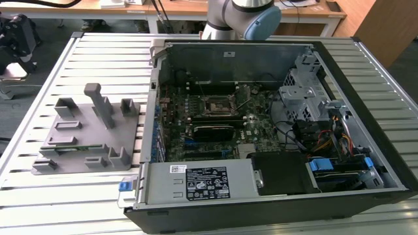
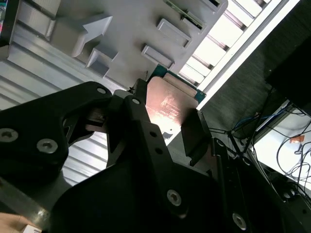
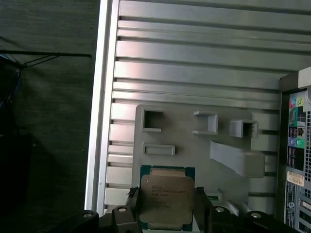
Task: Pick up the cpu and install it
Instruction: 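Pick up the cpu and move it towards the insertion slot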
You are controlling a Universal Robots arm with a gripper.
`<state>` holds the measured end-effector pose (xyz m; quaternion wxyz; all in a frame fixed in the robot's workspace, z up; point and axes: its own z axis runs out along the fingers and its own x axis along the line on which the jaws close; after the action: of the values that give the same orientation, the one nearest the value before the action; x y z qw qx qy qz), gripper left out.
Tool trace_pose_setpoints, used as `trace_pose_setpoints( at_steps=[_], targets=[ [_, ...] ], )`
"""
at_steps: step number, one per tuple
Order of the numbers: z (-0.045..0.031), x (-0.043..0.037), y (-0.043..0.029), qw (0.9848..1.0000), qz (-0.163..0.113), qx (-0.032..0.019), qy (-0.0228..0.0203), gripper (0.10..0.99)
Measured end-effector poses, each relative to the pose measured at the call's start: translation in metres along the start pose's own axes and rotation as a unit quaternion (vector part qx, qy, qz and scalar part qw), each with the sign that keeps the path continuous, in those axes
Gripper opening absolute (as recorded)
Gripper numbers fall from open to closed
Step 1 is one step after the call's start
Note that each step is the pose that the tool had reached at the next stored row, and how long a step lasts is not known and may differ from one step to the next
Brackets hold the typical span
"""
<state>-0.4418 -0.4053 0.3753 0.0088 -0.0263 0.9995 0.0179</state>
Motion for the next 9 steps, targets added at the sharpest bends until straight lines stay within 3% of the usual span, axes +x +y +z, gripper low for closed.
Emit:
trace_pose_setpoints(
  at_steps=[4, 9],
  targets=[
    [-0.0020, -0.0016, 0.0009, 1.0000, 0.000, 0.0000, 0.0000, 0.529],
    [-0.0019, -0.0096, 0.0010, 1.0000, 0.000, 0.0000, 0.0000, 0.529]
  ],
)
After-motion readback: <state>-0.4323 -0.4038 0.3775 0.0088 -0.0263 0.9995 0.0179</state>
